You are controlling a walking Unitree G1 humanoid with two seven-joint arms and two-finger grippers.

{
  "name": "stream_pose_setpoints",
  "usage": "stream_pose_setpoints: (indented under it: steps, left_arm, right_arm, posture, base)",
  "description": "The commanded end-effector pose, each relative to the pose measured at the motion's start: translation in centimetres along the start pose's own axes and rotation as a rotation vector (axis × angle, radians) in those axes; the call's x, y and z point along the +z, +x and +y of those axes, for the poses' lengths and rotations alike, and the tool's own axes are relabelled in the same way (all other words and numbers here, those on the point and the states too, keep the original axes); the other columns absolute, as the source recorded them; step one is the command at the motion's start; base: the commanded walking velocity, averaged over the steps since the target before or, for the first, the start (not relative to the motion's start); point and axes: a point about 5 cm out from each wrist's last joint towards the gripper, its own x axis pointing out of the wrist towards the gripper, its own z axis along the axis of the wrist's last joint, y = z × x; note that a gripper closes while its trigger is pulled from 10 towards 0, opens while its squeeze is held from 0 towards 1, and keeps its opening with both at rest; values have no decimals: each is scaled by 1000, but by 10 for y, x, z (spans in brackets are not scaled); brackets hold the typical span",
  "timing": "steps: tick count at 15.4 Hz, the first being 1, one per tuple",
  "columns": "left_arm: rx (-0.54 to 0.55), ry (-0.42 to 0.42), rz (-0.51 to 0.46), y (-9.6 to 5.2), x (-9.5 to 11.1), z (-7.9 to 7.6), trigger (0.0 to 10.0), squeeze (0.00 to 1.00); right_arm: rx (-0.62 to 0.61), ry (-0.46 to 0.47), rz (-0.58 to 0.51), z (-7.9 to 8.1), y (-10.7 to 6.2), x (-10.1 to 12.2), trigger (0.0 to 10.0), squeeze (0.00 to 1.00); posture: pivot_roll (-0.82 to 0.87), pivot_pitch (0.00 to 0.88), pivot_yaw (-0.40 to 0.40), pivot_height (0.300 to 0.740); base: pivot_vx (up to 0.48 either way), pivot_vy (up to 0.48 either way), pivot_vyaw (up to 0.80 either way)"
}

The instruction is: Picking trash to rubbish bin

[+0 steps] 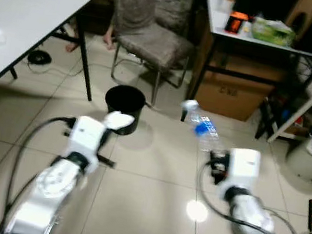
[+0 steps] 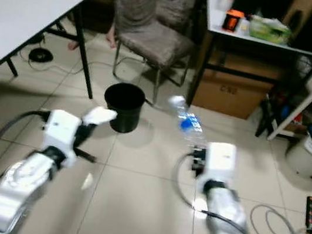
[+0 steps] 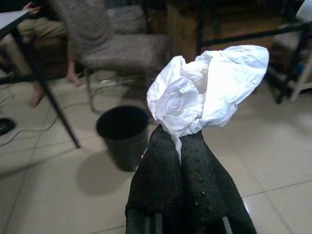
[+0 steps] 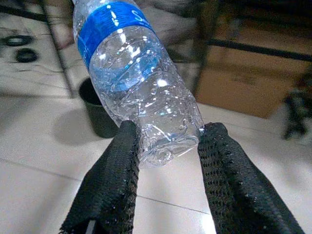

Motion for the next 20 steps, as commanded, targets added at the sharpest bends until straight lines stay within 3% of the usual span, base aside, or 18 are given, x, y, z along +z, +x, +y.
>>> stream_pose_setpoints:
  steps: [1,14,18,20]
  left_arm:
    - [-8,-2,-17,1,4,-3,10000,0]
    - [-5,3,-4,-1,2,0,10000,0]
    - [-10,5,3,-2,0,0,10000,0]
    - [-14,7,3,-1,0,0,10000,0]
  right_arm:
    - [-31,-21,-2,-9,-1,1,10000,0]
    - [-3,-61,45,-4,-3,-8,10000,0]
    - [-18,-21,65,-5,-4,-12,10000,0]
    - [15,-72,80,-4,-3,-14,10000,0]
  posture:
    - [-13,84,-57,740]
    - [-7,91,-46,740]
    - [-8,87,-42,740]
    - [-9,82,-41,740]
  base:
    - [465,0,0]
    - [467,0,0]
    - [466,0,0]
    - [463,0,0]
